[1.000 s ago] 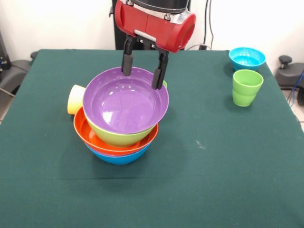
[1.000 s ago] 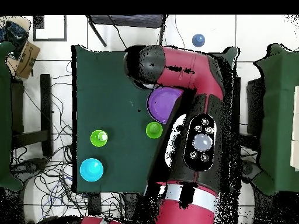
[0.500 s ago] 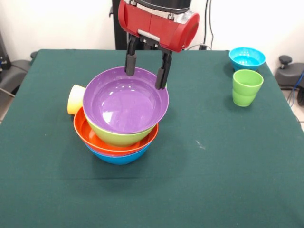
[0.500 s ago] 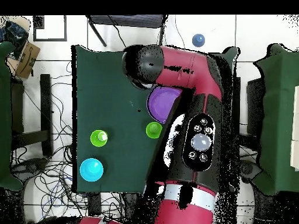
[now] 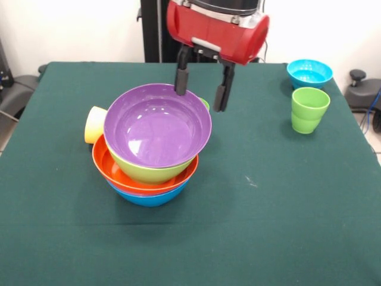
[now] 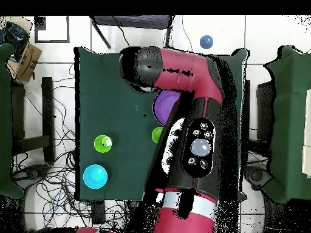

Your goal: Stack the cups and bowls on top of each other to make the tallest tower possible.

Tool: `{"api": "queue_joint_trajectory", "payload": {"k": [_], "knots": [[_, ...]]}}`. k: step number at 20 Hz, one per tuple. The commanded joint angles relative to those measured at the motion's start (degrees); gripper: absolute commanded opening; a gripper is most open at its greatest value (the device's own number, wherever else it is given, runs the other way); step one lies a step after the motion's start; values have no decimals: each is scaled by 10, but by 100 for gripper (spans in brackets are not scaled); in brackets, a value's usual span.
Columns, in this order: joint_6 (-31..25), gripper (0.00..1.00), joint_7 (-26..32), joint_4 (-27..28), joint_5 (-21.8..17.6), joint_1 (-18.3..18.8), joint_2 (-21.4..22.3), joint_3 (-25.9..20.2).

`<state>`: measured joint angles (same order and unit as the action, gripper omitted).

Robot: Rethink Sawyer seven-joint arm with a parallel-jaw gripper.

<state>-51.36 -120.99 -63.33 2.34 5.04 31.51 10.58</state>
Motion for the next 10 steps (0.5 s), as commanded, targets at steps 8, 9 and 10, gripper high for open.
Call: {"api": "queue_joint_trajectory", "payload": {"k": [8, 9, 10], "knots": [[0, 100, -115, -73, 33, -40, -9, -22], [0, 100, -119, -73, 35, -43, -9, -21], [0, 100, -124, -74, 38, -47, -10, -20]]}}
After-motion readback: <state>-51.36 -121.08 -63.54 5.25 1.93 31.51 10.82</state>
